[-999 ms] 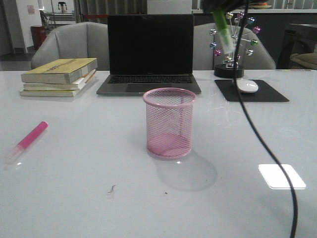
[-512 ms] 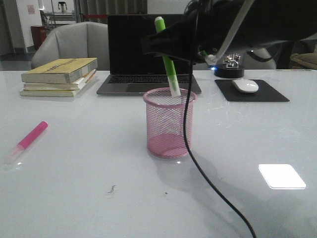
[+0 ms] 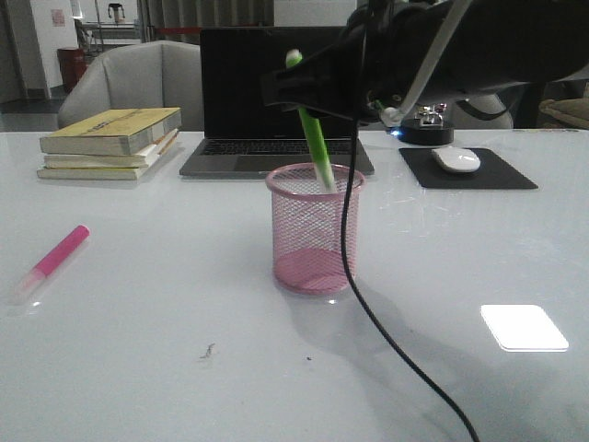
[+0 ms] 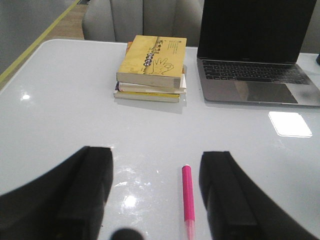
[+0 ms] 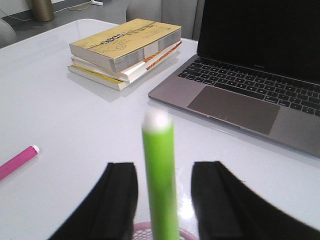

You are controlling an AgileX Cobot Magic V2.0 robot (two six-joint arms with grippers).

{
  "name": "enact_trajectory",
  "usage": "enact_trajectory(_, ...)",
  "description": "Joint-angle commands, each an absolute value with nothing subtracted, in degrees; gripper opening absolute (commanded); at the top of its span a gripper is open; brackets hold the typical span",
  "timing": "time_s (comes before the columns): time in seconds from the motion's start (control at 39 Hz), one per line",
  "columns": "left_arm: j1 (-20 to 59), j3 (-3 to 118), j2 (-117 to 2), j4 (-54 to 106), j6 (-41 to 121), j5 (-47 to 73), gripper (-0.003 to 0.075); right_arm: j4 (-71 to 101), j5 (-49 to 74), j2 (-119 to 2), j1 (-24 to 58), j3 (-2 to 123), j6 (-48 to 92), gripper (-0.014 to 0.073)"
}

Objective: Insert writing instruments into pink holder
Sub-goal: 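Lower the green marker into the holder and open the right gripper, then withdraw the right gripper away from the holder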

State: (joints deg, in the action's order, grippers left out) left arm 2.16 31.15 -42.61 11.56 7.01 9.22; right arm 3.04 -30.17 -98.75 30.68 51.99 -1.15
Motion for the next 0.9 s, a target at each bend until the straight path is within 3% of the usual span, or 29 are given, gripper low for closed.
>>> enact_trajectory(0.0,2.13,33.17,-42.6,12.24,6.38,5.06,0.0455,3.04,-33.65,-95.27,30.65,53.57,-1.09,0.0487)
enact_trajectory(0.1,2.13,33.17,-42.6,12.24,6.38,5.06,0.0455,3.04,-29.16,-93.01,30.19,53.57,-1.05,0.0464)
enact_trajectory(0.33,2.13,33.17,-42.6,12.24,6.38,5.06,0.0455,2.87,-4.6,-81.93,24.12,53.57,0.91,0.0437)
enact_trajectory(0.74,2.13,33.17,-42.6,12.02,6.38,5.06,0.0455,-7.51,26.88,-58.67,4.83,53.42,2.08,0.0437)
enact_trajectory(0.87,2.13,33.17,-42.6,12.02,6.38,5.06,0.0455,-7.64,29.78,-53.74,-1.53,50.66,2.08,0.0438)
